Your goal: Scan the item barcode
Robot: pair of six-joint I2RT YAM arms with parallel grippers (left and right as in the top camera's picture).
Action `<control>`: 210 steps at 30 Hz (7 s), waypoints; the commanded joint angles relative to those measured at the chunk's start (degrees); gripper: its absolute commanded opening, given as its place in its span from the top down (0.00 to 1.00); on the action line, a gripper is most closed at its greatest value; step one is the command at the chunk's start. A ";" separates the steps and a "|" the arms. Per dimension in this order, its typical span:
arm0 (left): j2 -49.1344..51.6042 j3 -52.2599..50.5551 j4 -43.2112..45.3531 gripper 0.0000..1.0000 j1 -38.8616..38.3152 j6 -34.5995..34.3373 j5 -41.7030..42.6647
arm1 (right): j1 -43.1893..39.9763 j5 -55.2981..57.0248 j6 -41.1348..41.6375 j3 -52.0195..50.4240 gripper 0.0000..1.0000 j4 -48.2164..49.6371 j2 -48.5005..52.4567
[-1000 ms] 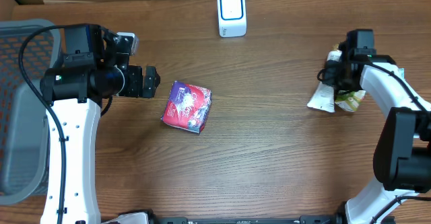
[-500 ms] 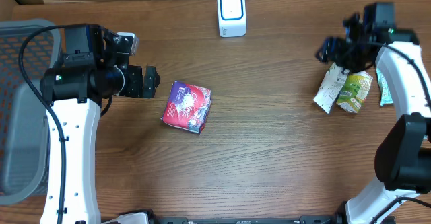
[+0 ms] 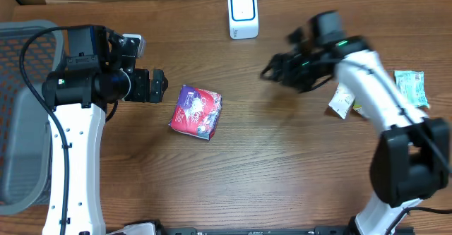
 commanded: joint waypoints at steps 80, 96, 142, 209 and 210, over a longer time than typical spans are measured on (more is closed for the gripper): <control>0.02 0.13 0.20 0.01 -0.37 1.05 0.46 | 14.34 48.54 -13.97 -7.67 0.34 13.64 -1.03; 0.02 0.13 0.20 0.00 -0.37 1.05 0.46 | 14.38 28.74 30.18 -0.37 0.12 4.94 -0.94; 0.02 0.13 0.20 0.00 -0.37 1.05 0.46 | 21.81 39.71 -4.87 -4.66 0.01 5.62 -1.01; 0.02 0.13 0.17 0.00 -0.37 1.05 0.46 | 8.41 14.01 -1.70 -0.90 0.96 8.35 -1.05; 0.02 0.13 0.20 0.00 -0.37 1.05 0.46 | 8.74 17.40 -1.70 -0.66 0.96 6.91 -3.02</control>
